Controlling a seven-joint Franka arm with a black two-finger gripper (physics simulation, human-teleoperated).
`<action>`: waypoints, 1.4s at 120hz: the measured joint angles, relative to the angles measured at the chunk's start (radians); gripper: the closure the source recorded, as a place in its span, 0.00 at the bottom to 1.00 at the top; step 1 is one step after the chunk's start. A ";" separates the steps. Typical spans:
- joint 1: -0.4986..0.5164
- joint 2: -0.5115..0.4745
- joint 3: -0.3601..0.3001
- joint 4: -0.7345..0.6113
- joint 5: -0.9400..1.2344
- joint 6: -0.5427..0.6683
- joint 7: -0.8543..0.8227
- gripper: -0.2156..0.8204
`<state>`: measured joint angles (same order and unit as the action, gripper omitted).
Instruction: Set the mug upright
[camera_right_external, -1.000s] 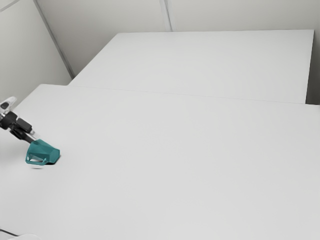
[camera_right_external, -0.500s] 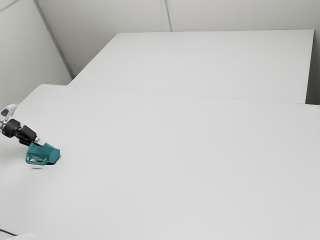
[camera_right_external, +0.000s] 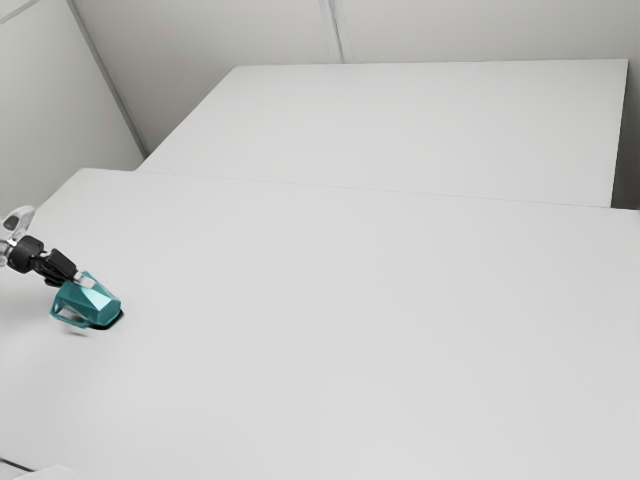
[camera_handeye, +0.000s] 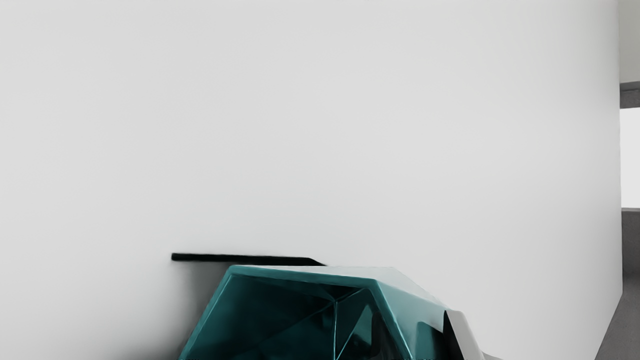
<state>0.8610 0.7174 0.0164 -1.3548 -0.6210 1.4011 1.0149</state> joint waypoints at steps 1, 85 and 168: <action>0.000 0.000 0.000 -0.001 0.000 0.000 0.000 0.92; -0.128 -0.227 0.007 -0.126 0.006 -0.036 -0.040 0.96; -0.763 -0.636 0.022 -0.620 0.399 0.496 -0.329 0.96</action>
<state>0.0981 0.0813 0.0380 -1.9743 -0.2220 1.8972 0.6859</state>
